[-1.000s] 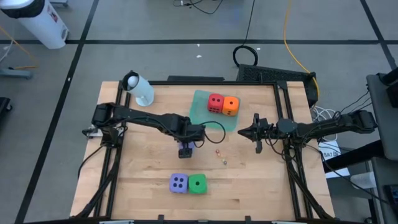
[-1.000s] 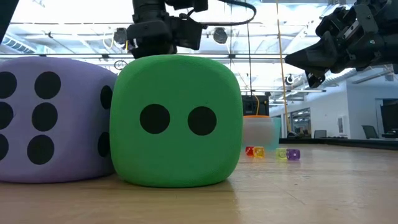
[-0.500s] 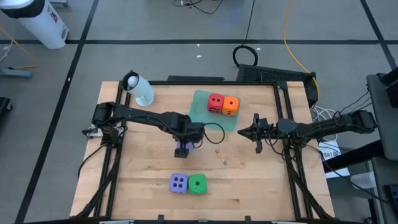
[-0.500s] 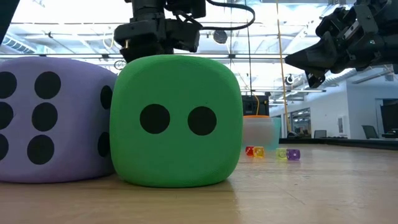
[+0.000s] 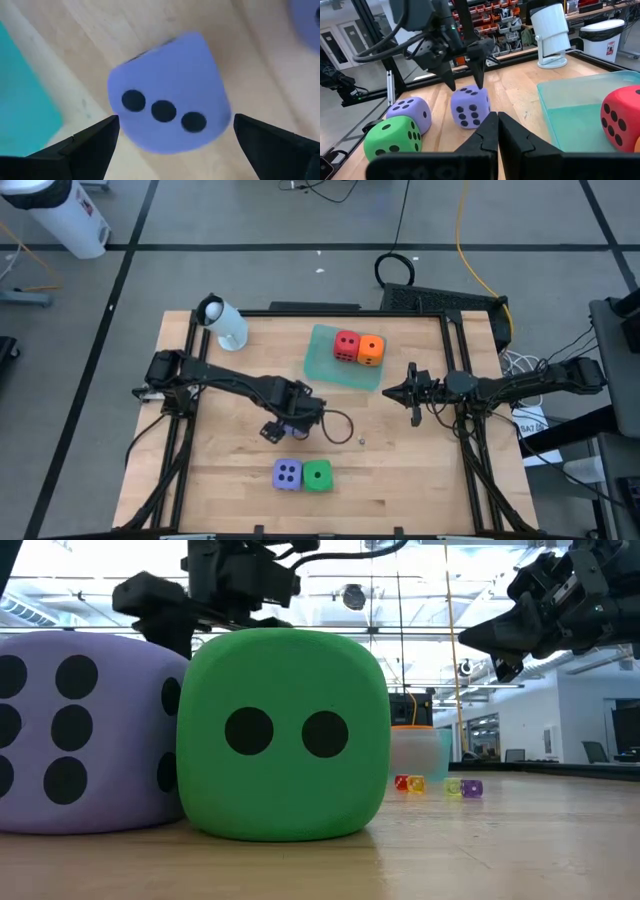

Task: Pick & Place Dice
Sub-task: Put the large purple die into the green bin, then put the top large purple die into the green bin

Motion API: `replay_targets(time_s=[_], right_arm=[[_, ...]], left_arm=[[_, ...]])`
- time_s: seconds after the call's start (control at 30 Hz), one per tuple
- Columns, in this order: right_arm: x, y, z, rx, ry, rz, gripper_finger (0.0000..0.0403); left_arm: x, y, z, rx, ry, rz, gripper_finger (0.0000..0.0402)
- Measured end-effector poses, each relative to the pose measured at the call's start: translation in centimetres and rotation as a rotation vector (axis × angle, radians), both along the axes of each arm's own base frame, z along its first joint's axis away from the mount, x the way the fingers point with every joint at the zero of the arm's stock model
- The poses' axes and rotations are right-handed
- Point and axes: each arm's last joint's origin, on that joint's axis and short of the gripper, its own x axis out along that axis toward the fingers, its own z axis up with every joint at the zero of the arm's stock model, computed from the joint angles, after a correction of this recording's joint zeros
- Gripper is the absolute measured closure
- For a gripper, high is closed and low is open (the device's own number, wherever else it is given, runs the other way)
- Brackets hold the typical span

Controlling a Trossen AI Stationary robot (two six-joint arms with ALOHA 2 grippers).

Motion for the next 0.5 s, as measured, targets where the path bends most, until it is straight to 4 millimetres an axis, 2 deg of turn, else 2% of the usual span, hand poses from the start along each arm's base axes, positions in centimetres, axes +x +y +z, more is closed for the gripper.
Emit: replay_targets(time_s=[0.1, 0.27, 0.5], right_arm=[[0.0, 0.0, -0.1, 0.000, 0.007, 0.000, 0.0403], [0.0, 0.0, -0.1, 0.000, 0.007, -0.001, 0.0403], [0.0, 0.0, -0.1, 0.000, 0.006, -0.002, 0.0403]], left_arm=[[0.1, -0.3, 0.0, 0.093, -0.032, 0.007, 0.0002], [0.5, -0.3, 0.5, 0.116, -0.079, 0.051, 0.0002], [0.5, -1.5, 1.3, 0.164, -0.076, -0.192, 0.0002]])
